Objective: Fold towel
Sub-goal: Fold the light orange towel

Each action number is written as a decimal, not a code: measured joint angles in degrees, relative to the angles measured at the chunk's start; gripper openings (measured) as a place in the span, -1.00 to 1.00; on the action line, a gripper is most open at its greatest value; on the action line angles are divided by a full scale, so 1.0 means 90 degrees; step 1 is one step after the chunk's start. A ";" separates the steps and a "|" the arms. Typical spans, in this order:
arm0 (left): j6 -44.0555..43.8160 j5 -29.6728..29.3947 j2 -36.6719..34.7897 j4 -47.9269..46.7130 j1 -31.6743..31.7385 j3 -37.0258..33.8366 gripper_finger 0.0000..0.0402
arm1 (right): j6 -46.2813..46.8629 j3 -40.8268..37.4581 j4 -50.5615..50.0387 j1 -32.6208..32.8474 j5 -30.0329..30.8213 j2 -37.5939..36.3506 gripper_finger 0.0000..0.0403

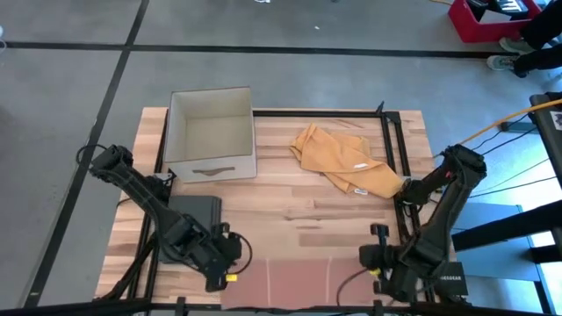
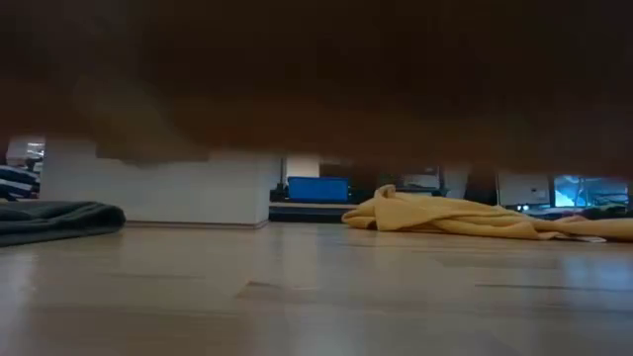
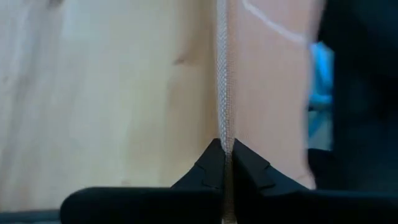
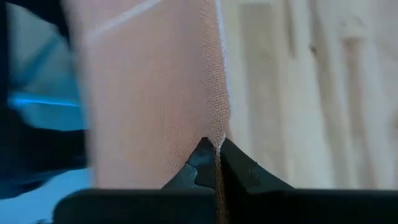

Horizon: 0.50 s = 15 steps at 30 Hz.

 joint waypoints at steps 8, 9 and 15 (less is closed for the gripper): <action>0.0119 -0.0683 0.0006 0.0203 0.0684 -0.1661 -0.98 | -0.0084 -0.2245 0.1185 -0.0406 0.0213 -0.0016 -0.96; 0.0163 -0.0778 0.0012 0.0210 0.0793 -0.1792 -0.98 | -0.0122 -0.2454 0.1270 -0.0496 0.0297 -0.0016 -0.95; 0.0630 -0.0947 0.0041 0.0267 0.1252 -0.2076 -0.98 | -0.0277 -0.2895 0.1323 -0.0845 0.0460 -0.0019 -0.94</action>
